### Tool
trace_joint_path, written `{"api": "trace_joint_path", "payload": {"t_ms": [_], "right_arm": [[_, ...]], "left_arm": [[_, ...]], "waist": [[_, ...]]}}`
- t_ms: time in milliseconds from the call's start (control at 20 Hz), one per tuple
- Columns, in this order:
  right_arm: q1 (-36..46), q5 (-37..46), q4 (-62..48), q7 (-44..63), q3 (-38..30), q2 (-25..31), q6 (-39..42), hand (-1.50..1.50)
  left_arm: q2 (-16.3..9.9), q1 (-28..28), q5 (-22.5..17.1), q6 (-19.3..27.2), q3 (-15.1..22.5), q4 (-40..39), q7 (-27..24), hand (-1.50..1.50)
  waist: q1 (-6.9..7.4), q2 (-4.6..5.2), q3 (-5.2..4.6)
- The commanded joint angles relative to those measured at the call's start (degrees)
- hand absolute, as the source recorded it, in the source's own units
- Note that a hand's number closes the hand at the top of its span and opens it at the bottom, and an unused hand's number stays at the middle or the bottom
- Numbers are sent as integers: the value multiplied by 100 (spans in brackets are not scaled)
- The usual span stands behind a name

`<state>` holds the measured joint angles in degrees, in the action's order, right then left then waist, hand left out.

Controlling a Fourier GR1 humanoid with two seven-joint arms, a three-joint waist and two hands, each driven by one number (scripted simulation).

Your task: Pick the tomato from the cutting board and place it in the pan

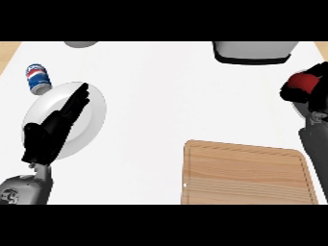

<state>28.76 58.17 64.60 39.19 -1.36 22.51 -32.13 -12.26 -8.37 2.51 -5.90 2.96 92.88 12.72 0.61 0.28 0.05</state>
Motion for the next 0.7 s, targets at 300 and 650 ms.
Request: {"api": "trace_joint_path", "payload": {"t_ms": [300,650], "right_arm": [[952,-1046,-3117,-2411,-1145,602,-1115,150],[1205,-1701,-4340,-3952,-1833,1056,-1372,150]], "left_arm": [[122,-144,53,-58,33,148,228,0],[254,-234,155,-40,118,5,197,0]], "waist": [[89,23,6],[146,54,16]]}}
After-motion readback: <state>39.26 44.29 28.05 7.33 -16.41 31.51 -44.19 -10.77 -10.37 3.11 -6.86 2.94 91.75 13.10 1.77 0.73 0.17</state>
